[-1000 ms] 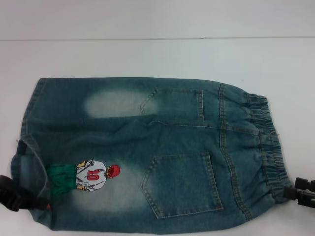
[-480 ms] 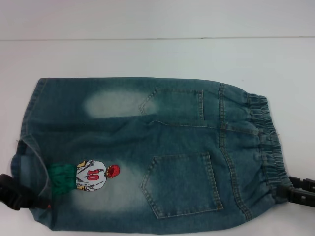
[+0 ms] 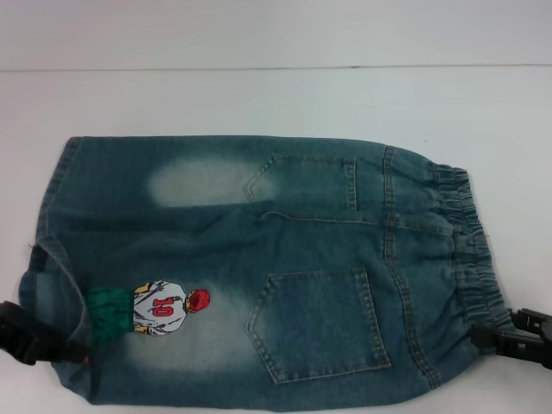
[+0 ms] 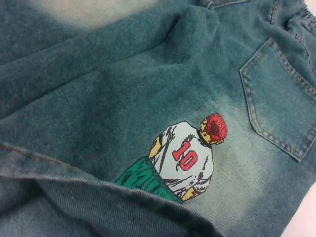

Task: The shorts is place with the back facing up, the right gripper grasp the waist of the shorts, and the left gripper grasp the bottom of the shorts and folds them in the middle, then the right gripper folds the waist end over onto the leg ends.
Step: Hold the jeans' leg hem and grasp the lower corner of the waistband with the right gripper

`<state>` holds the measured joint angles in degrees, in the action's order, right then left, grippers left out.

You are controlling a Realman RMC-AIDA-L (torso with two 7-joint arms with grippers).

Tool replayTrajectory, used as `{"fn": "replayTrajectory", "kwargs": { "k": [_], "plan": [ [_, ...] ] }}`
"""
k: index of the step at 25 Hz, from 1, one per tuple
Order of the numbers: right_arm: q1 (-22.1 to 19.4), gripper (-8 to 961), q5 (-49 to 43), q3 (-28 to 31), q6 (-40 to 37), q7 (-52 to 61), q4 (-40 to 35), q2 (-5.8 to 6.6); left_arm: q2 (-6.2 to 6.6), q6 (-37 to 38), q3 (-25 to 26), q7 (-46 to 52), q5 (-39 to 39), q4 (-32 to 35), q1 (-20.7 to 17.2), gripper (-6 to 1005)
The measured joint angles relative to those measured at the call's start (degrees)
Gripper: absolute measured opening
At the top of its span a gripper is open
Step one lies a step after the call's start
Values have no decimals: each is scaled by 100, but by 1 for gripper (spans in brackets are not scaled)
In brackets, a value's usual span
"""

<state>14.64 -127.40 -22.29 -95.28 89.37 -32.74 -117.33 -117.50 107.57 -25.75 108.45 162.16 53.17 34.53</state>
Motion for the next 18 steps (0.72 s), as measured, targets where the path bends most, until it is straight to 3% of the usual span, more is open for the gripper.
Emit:
{"fn": "replayTrajectory", "kwargs": {
  "k": [14,18],
  "plan": [
    [-121,894,-9,6,6,-3,-39,-10,-11,-13,1,3,0,-5,41,63],
    [-178,736,0,51,37,15,-43,13,-5,-43,-3,5,0,-77,68,63]
  ]
}}
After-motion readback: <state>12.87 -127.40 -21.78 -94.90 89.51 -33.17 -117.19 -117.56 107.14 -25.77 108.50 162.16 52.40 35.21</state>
